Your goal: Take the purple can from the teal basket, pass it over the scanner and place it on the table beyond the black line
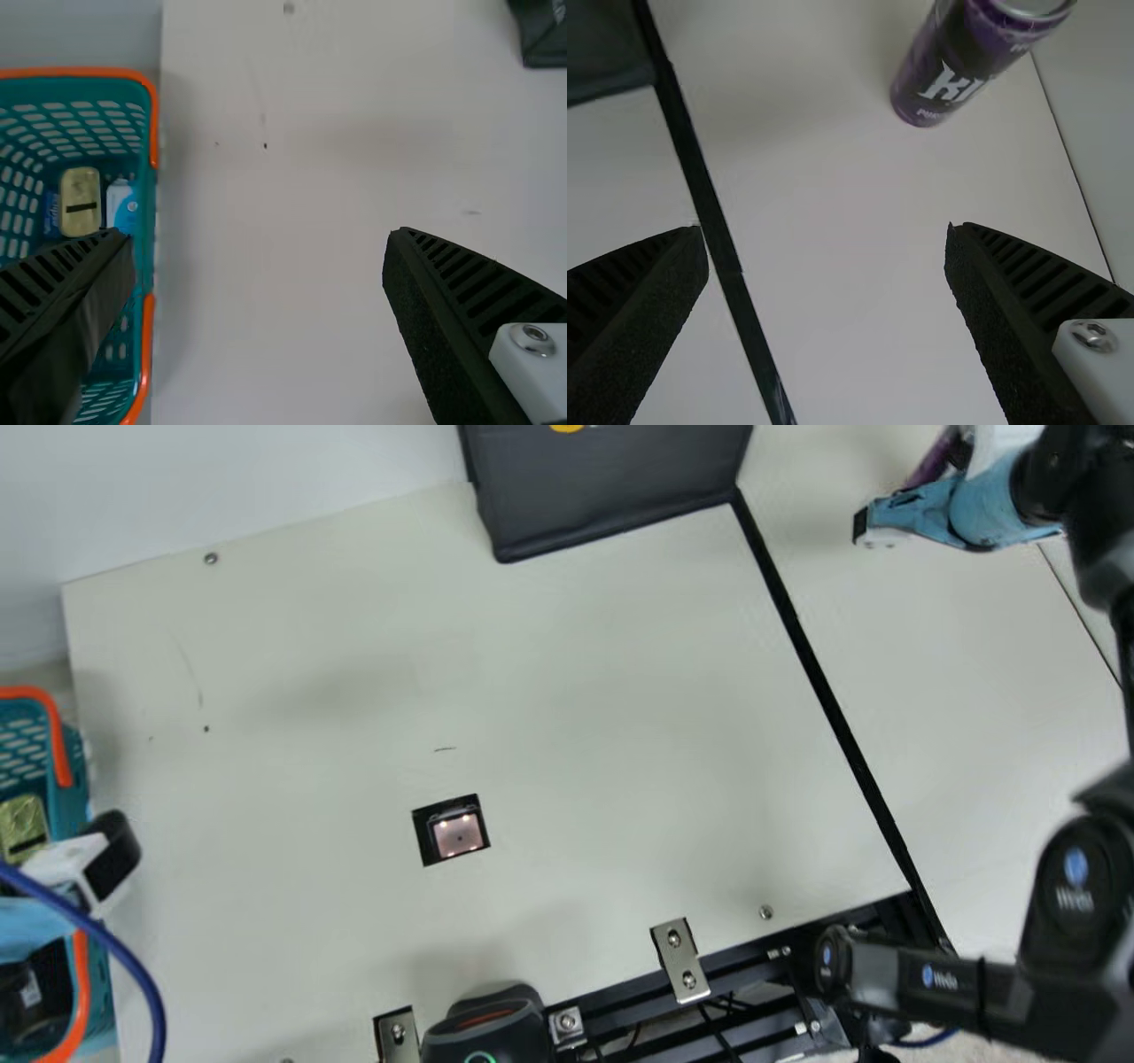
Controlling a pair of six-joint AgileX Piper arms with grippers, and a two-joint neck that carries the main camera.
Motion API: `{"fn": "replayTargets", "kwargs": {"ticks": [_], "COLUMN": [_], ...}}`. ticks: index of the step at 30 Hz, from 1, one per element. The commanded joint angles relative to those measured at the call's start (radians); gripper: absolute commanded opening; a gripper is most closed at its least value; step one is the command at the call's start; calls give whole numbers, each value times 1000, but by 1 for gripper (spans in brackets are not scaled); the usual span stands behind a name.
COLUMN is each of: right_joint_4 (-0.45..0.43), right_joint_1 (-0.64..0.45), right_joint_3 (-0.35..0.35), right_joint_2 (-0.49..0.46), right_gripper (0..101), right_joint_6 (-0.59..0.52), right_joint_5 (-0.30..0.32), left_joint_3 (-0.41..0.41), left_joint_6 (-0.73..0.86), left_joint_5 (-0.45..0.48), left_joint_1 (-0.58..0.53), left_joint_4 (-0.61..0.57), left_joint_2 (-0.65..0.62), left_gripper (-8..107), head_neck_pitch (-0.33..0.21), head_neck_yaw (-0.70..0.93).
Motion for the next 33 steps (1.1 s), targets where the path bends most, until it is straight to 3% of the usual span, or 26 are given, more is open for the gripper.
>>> {"fn": "replayTargets", "kwargs": {"ticks": [1,8,33], "right_joint_4": [-4,2,23], "right_joint_1": [21,96,363], "right_joint_3": [7,27,99], "right_joint_2": [-42,-164,-601], "right_gripper": [95,95,95], "right_joint_6": [3,24,96], "right_joint_5": [26,72,236], "left_joint_3": [-14,-53,-57], "left_joint_6": [-4,-14,-14], "left_joint_5": [10,38,42], "left_joint_1": [10,41,42], "left_joint_4": [10,37,39], "left_joint_2": [-48,-122,-149], "left_gripper": [90,90,90], "head_neck_pitch": [-29,-29,-29], "head_neck_yaw": [91,253,253]}}
